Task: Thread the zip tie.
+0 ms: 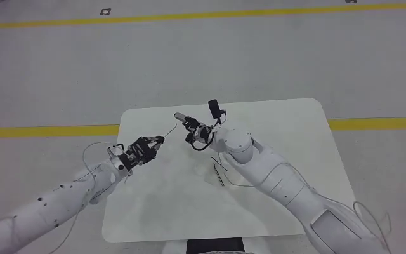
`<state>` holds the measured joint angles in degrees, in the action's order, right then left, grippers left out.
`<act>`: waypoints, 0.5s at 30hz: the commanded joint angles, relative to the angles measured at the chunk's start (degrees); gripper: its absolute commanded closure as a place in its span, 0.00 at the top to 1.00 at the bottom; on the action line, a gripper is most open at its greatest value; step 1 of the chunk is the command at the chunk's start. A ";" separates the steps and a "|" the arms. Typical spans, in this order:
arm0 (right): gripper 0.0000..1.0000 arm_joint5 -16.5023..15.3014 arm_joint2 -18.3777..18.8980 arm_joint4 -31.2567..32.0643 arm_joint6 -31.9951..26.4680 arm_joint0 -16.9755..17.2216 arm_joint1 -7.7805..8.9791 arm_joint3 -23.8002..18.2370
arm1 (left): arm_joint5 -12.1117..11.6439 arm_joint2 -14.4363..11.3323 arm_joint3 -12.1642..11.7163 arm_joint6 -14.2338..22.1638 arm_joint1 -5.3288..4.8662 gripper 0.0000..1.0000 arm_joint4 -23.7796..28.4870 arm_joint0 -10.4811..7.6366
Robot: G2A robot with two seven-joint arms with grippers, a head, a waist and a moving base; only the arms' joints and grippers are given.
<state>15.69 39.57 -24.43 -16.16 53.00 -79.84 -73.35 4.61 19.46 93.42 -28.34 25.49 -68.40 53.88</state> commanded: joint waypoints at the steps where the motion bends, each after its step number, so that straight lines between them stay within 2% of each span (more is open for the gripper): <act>1: 1.00 -0.90 0.33 0.90 -1.06 0.33 0.10 0.22 | -2.65 0.49 -0.45 -2.30 -0.32 0.00 1.98 0.67; 4: 1.00 -2.32 0.32 2.55 -2.90 0.50 0.20 0.82 | -4.28 1.20 -1.57 -2.60 -0.83 0.00 2.28 1.52; 15: 1.00 -2.32 0.32 2.55 -2.90 0.50 0.20 0.82 | -4.72 1.47 -1.33 -2.55 -0.78 0.00 2.58 1.69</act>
<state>13.36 39.89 -21.88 -19.07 53.50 -79.64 -72.54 0.15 20.86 91.97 -31.05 24.62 -66.34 55.48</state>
